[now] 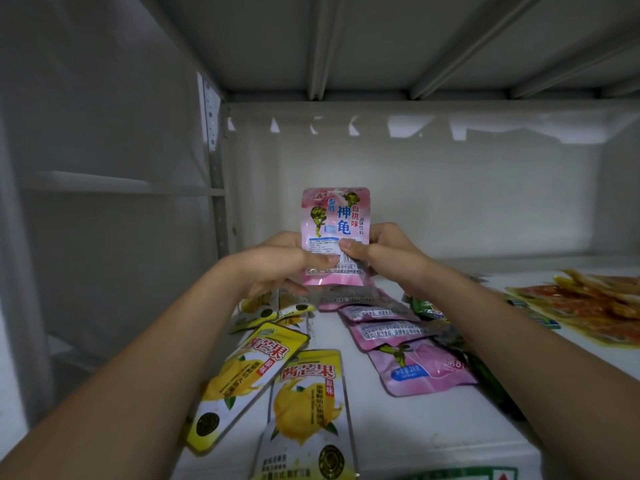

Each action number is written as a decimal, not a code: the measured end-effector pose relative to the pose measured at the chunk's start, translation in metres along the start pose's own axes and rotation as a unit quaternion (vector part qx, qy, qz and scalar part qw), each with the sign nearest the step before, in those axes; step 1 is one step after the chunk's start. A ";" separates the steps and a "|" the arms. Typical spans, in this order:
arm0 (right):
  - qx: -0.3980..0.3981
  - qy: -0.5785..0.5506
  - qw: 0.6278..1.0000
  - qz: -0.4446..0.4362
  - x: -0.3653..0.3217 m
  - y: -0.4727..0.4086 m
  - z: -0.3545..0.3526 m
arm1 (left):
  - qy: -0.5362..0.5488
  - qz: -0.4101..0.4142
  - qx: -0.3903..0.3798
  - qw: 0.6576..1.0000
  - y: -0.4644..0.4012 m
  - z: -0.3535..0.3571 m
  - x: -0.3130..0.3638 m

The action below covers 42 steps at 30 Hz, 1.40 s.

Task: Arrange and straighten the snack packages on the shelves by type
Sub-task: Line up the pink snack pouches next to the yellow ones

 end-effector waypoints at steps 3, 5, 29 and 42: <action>0.006 -0.015 1.000 0.011 0.000 -0.001 0.000 | 0.002 0.001 0.004 1.000 -0.002 0.000 -0.002; 0.009 -0.025 1.000 0.010 0.000 -0.001 0.000 | -0.009 0.006 0.010 1.000 -0.003 -0.002 -0.001; 0.038 -0.044 0.998 0.029 0.001 -0.003 -0.004 | -0.017 0.020 0.040 0.999 -0.002 -0.008 0.004; 0.033 0.041 0.999 0.001 0.005 -0.004 -0.002 | -0.034 0.012 0.037 0.999 -0.003 -0.008 -0.001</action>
Point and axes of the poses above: each hand's wrist, its own y-axis away from the middle knuckle, its own z-axis out of the palm, x = y × z, the point moved 4 cm from there along -y, towards the middle knuckle, and after that the axes turned 8 degrees about y, right-handed, at the moved point
